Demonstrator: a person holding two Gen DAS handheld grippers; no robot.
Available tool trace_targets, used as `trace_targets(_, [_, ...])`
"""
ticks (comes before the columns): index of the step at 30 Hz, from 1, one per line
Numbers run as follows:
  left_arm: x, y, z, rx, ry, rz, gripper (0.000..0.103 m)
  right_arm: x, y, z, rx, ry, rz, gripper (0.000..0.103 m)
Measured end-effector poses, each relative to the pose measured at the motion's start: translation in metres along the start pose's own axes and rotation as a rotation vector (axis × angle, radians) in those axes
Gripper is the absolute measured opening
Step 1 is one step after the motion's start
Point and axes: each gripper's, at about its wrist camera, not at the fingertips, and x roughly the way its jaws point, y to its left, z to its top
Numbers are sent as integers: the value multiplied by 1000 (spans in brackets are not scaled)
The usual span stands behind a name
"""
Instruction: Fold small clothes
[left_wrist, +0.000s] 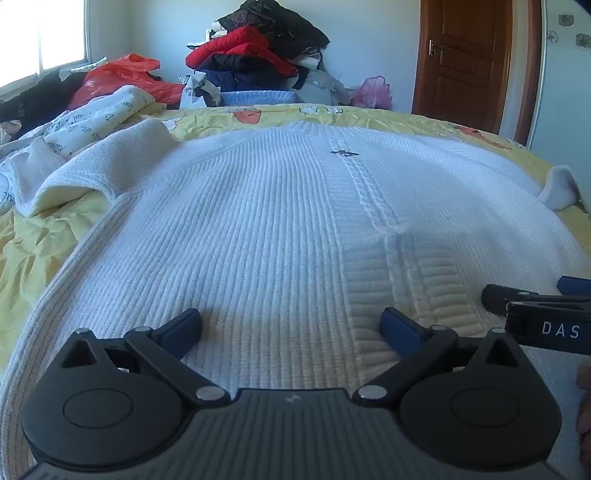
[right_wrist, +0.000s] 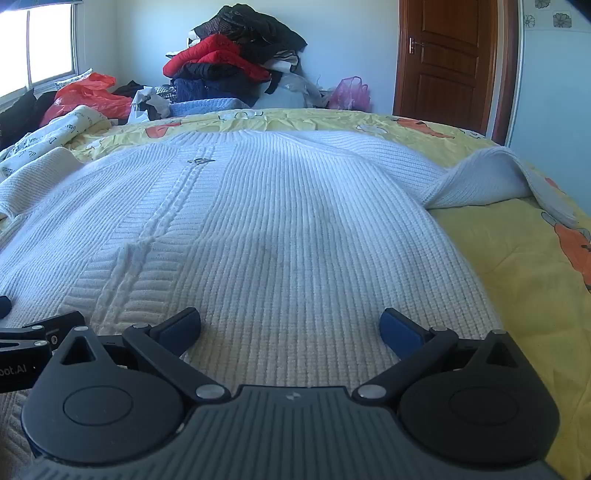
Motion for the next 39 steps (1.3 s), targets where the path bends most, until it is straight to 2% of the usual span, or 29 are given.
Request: trace_targets(39, [0,-1,0,9,4,7,103,-1,0,0,-4,-1,-3,102])
